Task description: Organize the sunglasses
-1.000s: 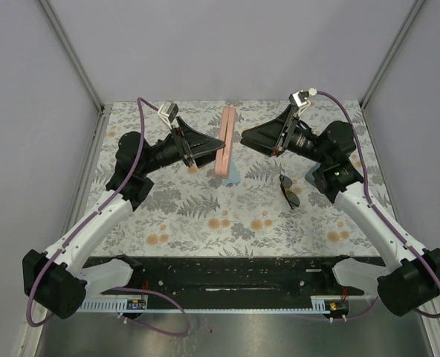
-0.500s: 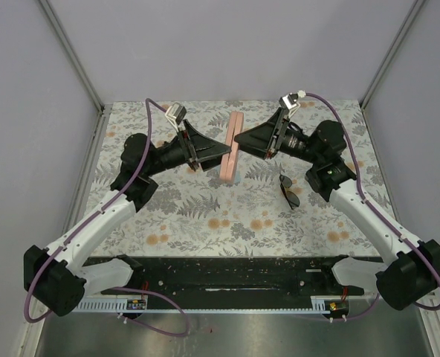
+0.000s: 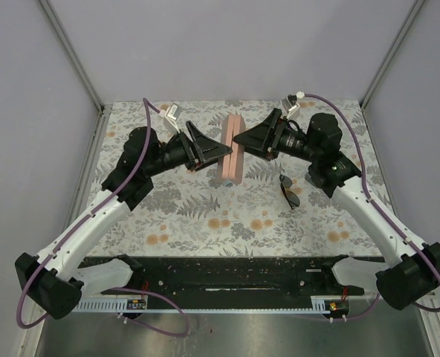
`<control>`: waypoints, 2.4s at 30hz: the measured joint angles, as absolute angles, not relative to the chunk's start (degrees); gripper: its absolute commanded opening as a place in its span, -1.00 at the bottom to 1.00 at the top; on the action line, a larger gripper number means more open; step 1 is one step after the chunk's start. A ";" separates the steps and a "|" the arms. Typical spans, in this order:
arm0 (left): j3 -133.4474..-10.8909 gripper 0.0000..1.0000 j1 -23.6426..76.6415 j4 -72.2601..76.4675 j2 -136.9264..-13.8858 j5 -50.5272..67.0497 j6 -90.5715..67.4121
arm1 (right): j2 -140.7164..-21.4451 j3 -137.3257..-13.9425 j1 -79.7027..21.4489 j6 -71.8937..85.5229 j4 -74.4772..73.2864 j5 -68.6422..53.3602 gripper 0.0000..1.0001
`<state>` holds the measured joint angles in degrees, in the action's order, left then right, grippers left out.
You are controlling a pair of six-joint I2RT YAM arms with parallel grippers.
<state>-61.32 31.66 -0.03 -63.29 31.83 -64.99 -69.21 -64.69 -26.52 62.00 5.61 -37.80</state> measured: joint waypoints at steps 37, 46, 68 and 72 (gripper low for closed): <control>-76.60 -0.17 43.40 -50.76 -77.10 -23.73 -38.76 | -62.83 -60.55 -26.83 45.54 -26.65 -7.88 0.99; -98.54 -0.11 53.58 -72.10 -104.38 -47.09 -43.13 | -61.21 -54.46 -26.83 44.58 -28.88 -4.86 0.99; -106.63 -0.07 58.15 -76.23 -125.12 -49.56 -44.82 | -45.65 -50.81 -26.41 47.88 -43.27 17.91 0.99; -105.56 -0.02 58.04 -75.53 -124.51 -50.13 -45.63 | -45.74 -49.52 -26.41 47.92 -43.97 17.87 0.99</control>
